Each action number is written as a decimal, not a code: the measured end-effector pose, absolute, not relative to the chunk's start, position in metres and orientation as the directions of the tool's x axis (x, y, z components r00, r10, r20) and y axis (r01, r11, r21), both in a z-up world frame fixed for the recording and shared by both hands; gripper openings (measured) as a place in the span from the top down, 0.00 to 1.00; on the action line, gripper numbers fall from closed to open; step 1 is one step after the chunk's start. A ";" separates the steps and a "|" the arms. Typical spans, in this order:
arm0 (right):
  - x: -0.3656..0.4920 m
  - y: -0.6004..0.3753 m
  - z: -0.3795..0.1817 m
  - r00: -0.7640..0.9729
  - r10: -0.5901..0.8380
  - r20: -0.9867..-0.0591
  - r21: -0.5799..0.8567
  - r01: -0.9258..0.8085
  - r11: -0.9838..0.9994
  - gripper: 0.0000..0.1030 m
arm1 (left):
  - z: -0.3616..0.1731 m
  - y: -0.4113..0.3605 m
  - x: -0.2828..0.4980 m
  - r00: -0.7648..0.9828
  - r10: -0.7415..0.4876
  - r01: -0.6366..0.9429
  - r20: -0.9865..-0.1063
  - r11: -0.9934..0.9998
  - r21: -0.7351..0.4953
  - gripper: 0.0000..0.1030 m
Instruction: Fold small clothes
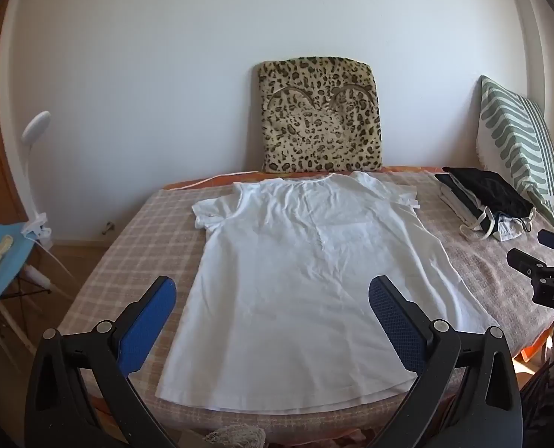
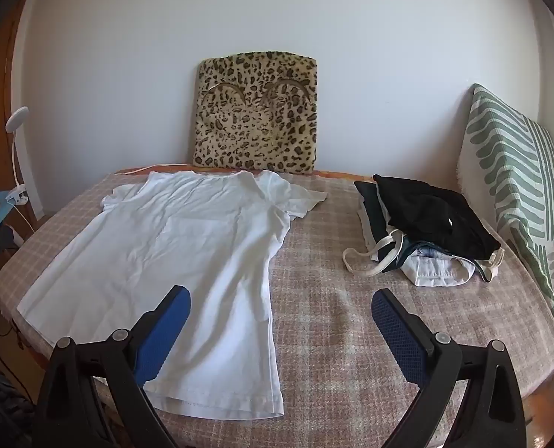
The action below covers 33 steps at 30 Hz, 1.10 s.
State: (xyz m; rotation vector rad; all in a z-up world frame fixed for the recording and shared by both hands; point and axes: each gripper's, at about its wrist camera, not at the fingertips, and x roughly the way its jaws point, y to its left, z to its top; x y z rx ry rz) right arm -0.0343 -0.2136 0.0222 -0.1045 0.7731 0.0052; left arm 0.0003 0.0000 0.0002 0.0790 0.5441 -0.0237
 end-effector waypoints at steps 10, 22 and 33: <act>-0.033 -0.212 0.021 0.717 -0.034 -0.696 -0.092 -0.042 0.995 0.04 | 0.006 0.007 -0.004 0.868 0.008 0.019 -0.497 0.999 0.048 0.00; -0.032 -0.213 0.021 0.717 -0.026 -0.696 -0.090 -0.051 0.995 0.04 | 0.009 0.015 -0.001 0.869 0.013 0.006 -0.494 0.999 0.037 0.00; -0.032 -0.210 0.021 0.719 -0.024 -0.695 -0.090 -0.054 0.994 0.04 | 0.010 0.018 0.000 0.870 0.012 0.004 -0.493 1.000 0.031 0.00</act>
